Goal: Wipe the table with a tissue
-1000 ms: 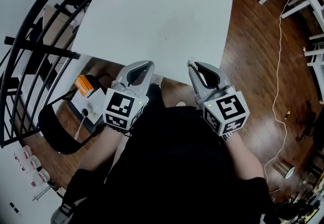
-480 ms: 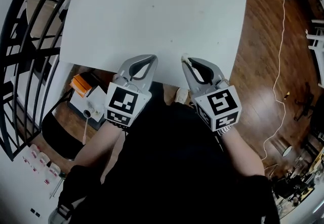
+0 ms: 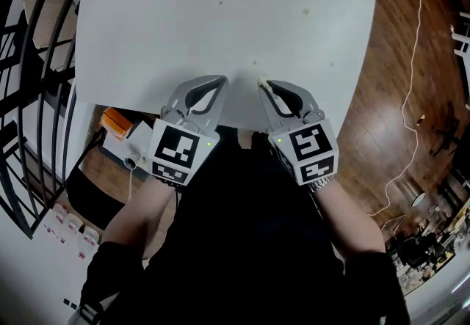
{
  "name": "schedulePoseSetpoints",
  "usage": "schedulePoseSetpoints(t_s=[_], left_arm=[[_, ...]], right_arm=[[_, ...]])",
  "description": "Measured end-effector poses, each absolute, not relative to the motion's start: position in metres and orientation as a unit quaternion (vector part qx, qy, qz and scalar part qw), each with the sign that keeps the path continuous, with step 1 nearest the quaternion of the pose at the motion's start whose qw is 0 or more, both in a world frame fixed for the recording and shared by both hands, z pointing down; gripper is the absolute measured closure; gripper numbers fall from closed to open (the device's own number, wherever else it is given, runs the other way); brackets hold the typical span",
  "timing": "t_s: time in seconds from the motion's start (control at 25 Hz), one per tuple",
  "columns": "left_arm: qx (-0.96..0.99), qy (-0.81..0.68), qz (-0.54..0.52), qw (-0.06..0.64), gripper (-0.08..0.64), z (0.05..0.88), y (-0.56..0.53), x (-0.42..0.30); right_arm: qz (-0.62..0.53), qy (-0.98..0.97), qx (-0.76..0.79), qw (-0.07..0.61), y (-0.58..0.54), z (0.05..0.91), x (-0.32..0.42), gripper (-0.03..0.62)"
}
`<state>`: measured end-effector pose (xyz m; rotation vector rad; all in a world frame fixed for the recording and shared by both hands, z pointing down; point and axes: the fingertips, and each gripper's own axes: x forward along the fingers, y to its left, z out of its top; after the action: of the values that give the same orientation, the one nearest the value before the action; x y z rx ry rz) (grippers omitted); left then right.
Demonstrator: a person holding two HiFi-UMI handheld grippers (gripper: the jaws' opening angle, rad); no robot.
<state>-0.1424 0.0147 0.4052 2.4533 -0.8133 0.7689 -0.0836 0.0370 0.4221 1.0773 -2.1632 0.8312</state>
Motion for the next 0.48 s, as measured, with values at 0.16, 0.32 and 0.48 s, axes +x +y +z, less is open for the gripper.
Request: schedulePoseSetpoints(t_s=[0.16, 0.32, 0.48], left_arm=[[0.884, -0.291, 0.282, 0.233, 0.543, 0.417, 0.005, -0.149], [0.881, -0.29, 0.285, 0.243, 0.543, 0.425, -0.001, -0.152], [0.881, -0.285, 0.285, 0.248, 0.543, 0.431, -0.003, -0.15]], right_arm=[[0.321, -0.801, 0.404, 0.303, 0.028, 0.439, -0.088, 0.557], [0.33, -0.791, 0.405, 0.318, 0.022, 0.451, -0.087, 0.557], [0.337, -0.784, 0.404, 0.331, 0.022, 0.46, -0.087, 0.557]])
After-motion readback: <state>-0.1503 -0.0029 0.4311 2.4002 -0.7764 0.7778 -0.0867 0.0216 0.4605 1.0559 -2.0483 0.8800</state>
